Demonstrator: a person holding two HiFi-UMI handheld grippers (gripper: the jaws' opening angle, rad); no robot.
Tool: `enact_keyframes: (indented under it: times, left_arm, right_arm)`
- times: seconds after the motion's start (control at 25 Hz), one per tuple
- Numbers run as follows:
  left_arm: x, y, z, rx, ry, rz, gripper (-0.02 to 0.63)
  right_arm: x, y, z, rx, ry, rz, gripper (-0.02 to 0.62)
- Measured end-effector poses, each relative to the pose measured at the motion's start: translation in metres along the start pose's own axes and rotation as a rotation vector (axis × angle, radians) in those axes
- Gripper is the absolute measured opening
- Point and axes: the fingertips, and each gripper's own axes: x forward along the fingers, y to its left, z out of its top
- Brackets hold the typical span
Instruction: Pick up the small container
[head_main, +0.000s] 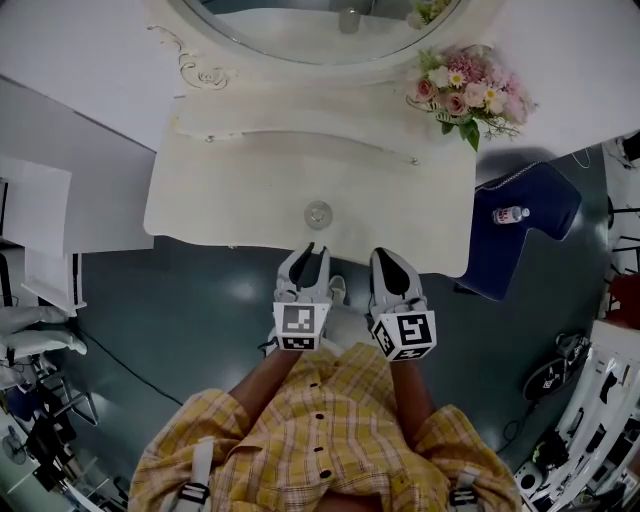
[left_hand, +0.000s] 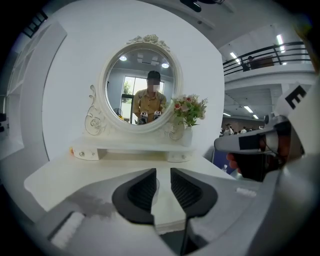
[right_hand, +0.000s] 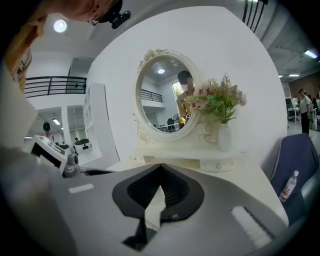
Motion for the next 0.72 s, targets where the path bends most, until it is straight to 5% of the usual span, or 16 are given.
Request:
enact_keyframes:
  times: [0.72]
  left_arm:
    - [0.053, 0.022, -0.046, -0.025, 0.089, 0.060, 0.268]
  right_arm:
    - [0.016, -0.008, -0.022, -0.010, 0.065, 0.034, 0.003]
